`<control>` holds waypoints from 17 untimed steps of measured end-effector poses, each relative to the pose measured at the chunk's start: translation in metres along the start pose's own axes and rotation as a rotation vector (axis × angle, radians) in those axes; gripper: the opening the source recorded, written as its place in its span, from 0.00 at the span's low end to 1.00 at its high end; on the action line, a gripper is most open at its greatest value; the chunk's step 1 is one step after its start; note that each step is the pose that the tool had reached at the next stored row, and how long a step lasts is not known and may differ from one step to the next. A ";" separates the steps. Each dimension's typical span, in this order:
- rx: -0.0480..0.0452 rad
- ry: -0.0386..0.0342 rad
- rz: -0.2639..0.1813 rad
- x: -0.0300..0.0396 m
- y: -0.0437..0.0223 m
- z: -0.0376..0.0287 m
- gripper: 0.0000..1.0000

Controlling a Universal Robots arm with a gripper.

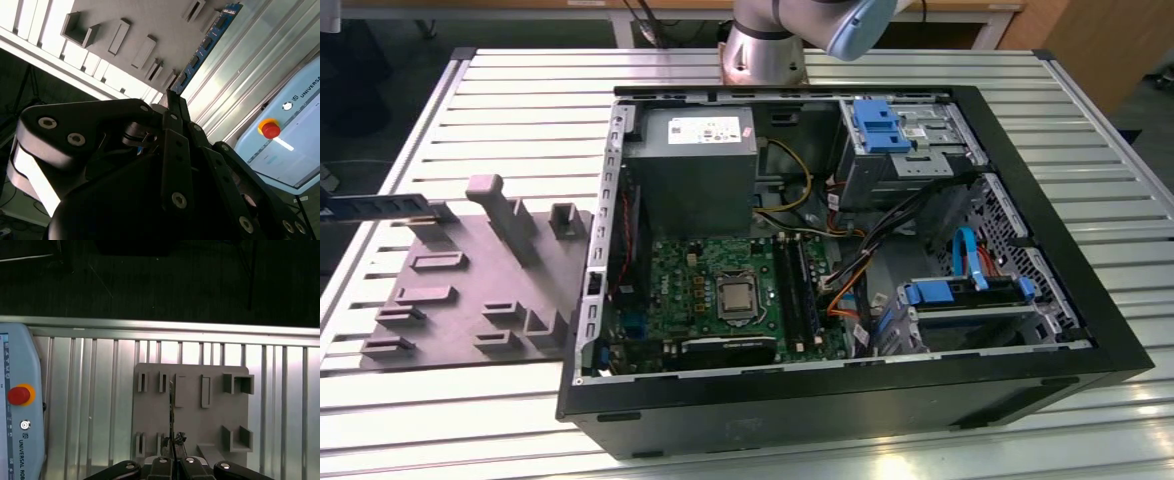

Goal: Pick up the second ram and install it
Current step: 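Pick up the second ram and move it above second insertion slot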

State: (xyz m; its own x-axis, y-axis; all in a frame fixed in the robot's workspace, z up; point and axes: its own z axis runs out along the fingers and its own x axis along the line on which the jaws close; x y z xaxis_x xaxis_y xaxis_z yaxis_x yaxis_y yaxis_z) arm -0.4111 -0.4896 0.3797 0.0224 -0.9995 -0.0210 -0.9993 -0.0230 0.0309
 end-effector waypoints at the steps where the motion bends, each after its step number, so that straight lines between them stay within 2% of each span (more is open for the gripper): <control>1: 0.0001 0.0000 0.000 0.0000 0.0000 -0.0006 0.12; 17: 0.0006 0.0000 0.000 -0.0003 0.0003 -0.0089 0.12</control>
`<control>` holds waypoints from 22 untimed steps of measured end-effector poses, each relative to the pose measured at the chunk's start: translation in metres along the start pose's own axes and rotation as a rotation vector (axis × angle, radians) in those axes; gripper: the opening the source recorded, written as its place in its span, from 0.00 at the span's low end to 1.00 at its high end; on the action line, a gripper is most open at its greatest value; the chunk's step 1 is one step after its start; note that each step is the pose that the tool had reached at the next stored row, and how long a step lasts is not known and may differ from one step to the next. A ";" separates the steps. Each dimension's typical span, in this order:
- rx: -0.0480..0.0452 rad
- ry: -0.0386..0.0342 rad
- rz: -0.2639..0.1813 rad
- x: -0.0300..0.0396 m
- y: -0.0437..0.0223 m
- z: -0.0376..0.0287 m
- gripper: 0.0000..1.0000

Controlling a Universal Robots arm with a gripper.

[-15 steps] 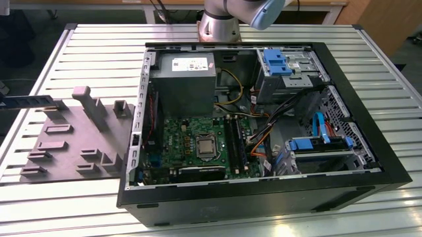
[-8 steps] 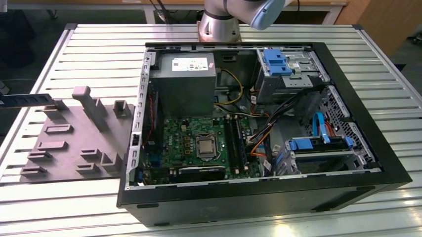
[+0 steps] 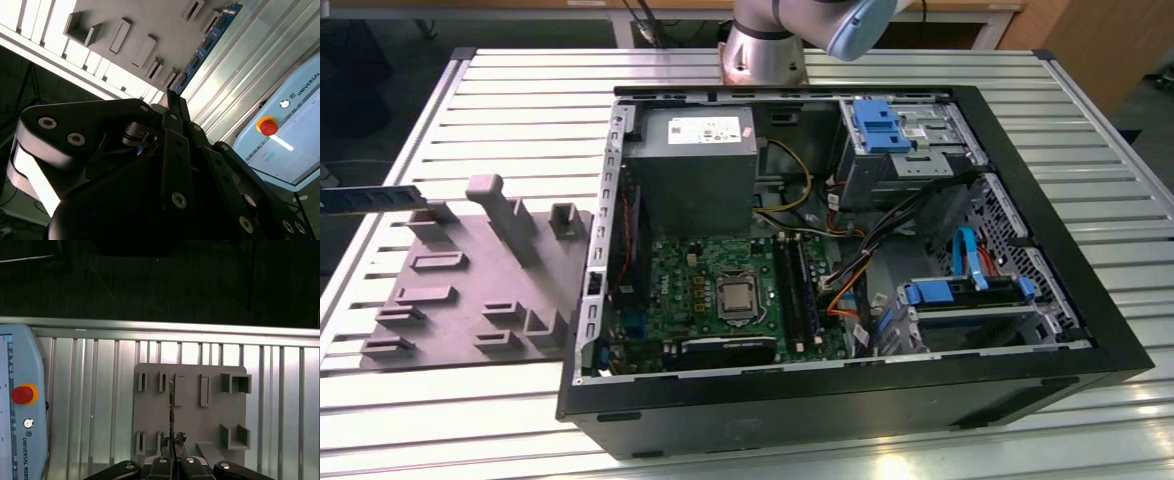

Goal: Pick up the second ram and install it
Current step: 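Pick up the second ram and move it above second insertion slot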

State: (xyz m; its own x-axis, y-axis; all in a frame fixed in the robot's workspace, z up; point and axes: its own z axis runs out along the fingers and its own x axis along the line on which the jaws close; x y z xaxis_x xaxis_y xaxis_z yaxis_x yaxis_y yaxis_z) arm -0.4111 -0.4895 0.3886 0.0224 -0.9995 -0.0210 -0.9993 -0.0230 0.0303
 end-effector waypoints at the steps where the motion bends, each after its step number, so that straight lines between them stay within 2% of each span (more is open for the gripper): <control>1: 0.0001 0.0000 0.000 0.0000 0.0000 -0.0005 0.12; 22: 0.0008 0.0000 0.000 -0.0004 0.0003 -0.0101 0.12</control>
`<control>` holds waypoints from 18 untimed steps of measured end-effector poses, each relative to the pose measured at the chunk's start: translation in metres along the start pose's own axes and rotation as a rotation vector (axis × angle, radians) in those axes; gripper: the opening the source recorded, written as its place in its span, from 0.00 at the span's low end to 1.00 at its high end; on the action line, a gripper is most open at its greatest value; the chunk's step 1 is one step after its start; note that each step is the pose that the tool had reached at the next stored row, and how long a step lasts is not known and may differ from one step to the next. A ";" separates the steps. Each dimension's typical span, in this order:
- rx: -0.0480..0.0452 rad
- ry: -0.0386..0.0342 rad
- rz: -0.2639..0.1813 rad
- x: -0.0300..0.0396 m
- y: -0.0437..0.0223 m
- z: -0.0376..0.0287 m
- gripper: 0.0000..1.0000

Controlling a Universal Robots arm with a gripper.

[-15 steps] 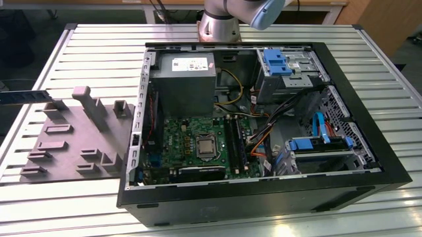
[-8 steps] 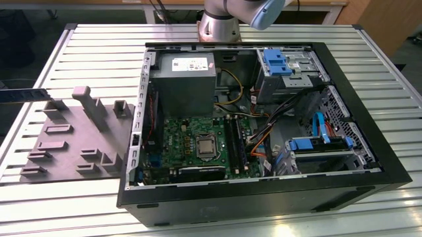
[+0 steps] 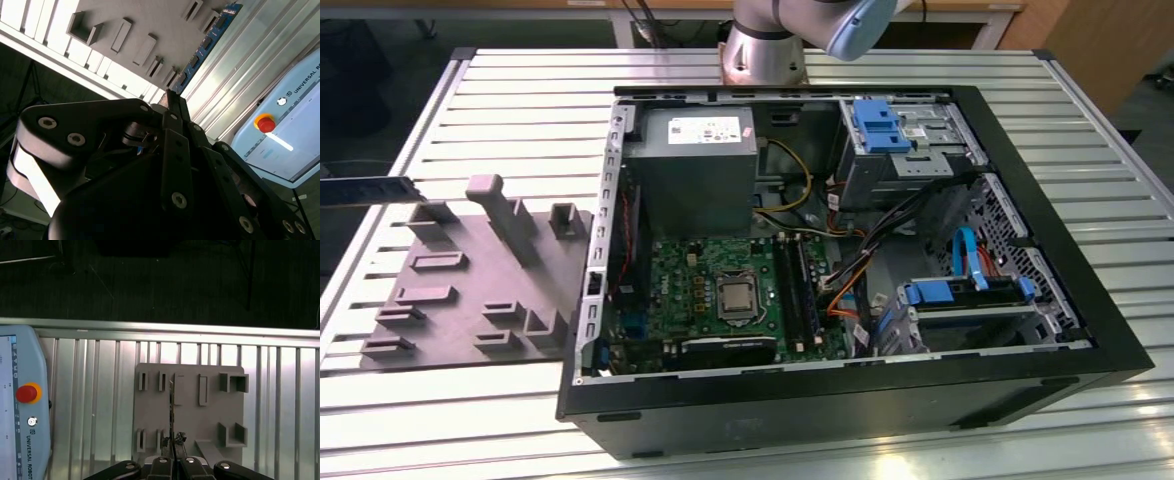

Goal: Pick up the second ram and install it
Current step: 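Pick up the second ram and move it above second insertion slot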

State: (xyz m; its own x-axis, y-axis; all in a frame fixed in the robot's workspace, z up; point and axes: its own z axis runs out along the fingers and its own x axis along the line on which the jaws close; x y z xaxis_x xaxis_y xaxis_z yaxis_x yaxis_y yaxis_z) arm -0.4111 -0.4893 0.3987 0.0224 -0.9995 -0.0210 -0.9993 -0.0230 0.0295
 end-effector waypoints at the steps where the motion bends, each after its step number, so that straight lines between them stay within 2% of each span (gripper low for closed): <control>1: 0.0000 0.0000 0.000 0.0000 0.0000 -0.0005 0.12; 18: 0.0001 0.0000 0.000 -0.0001 0.0002 -0.0058 0.12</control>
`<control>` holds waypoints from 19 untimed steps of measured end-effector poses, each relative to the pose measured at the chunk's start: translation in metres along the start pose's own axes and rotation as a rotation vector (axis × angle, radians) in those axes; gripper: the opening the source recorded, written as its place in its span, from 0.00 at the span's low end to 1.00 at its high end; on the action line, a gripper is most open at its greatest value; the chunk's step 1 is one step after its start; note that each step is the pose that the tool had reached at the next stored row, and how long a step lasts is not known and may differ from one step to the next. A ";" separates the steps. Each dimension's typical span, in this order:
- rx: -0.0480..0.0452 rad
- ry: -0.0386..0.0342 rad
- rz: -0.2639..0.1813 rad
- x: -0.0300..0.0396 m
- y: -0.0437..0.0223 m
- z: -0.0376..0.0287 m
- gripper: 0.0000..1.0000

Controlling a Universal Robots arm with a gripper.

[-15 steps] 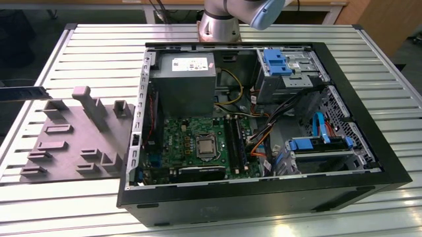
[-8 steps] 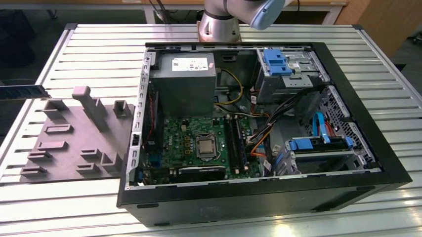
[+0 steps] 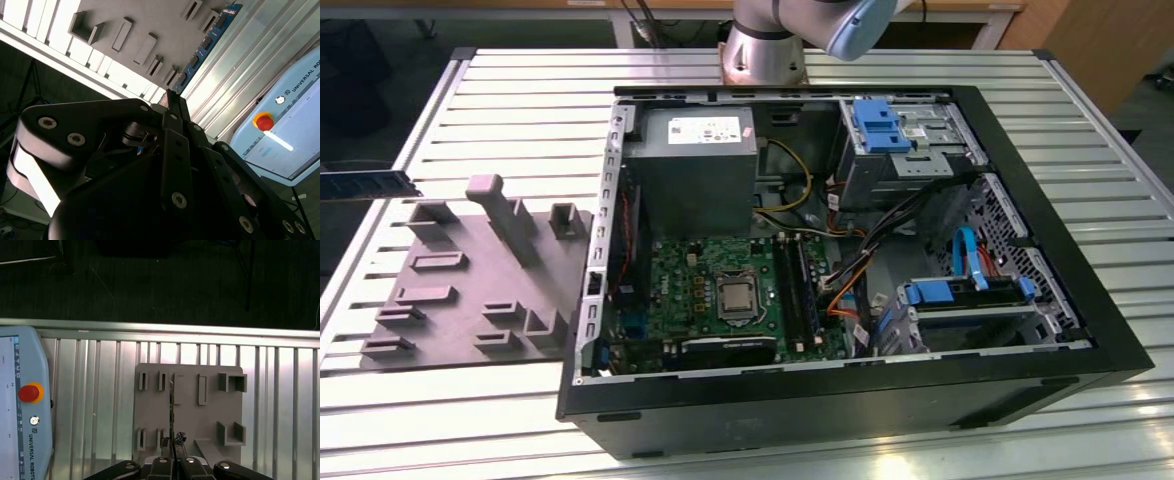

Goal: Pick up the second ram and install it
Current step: 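Pick up the second ram and move it above second insertion slot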

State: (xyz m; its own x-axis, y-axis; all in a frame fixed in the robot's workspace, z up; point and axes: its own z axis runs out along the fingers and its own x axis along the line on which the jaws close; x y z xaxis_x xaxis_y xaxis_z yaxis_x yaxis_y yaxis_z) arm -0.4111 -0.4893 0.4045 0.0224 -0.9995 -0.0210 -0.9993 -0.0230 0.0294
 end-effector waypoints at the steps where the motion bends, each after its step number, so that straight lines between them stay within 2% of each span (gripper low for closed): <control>1: 0.0000 0.0000 0.000 0.0000 0.0000 -0.0001 0.12; 19: 0.0000 0.0000 0.000 0.0002 -0.0068 -0.0002 0.12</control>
State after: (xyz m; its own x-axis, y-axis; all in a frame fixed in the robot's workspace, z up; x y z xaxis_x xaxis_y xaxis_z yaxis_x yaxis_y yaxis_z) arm -0.4043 -0.4893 0.4046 0.0224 -0.9995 -0.0210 -0.9993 -0.0230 0.0294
